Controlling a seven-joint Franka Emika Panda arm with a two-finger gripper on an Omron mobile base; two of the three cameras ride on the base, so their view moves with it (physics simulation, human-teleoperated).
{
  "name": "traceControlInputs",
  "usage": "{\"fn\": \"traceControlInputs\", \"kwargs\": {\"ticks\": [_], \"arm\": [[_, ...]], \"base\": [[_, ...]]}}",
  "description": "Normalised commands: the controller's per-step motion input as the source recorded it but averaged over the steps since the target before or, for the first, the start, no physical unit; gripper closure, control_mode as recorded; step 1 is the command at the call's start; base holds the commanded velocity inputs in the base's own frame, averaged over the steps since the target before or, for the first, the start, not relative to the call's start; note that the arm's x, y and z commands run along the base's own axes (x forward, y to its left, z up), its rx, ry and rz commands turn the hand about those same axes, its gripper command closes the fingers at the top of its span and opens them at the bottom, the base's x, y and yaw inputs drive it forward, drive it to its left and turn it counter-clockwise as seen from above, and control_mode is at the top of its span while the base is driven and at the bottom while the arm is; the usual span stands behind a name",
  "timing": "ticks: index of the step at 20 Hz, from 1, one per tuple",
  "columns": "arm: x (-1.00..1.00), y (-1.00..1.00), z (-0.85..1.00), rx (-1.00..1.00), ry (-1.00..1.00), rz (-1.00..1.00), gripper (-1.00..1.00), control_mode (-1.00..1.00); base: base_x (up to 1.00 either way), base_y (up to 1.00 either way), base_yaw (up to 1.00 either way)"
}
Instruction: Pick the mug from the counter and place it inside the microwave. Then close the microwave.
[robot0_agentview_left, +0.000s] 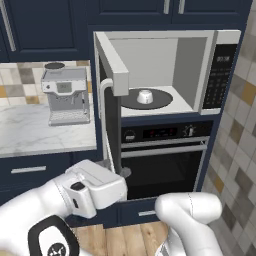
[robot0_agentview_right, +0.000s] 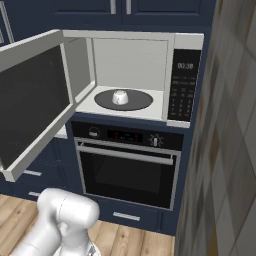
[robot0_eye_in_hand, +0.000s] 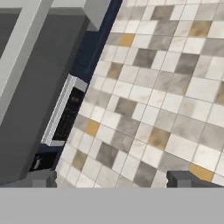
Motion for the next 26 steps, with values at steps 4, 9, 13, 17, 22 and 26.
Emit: {"fn": "traceControlInputs", "kwargs": {"ticks": [4, 9, 13, 17, 22, 26], "arm": [[0.18, 0.28, -0.09, -0.02, 0.00, -0.08, -1.00, -1.00], [0.16, 0.26, -0.13, -0.01, 0.00, -0.04, -1.00, -1.00], [0.17, 0.14, -0.18, 0.00, 0.00, 0.00, -1.00, -1.00], [0.24, 0.04, -0.25, 0.00, 0.00, 0.00, -1.00, -1.00], [0.28, 0.00, -0.21, 0.00, 0.00, 0.00, -1.00, -1.00], [0.31, 0.10, -0.19, 0.00, 0.00, 0.00, -1.00, -1.00]], "base": [[0.00, 0.00, 0.00], [0.00, 0.00, 0.00], [0.00, 0.00, 0.00], [0.00, 0.00, 0.00], [0.00, 0.00, 0.00], [0.00, 0.00, 0.00]]}}
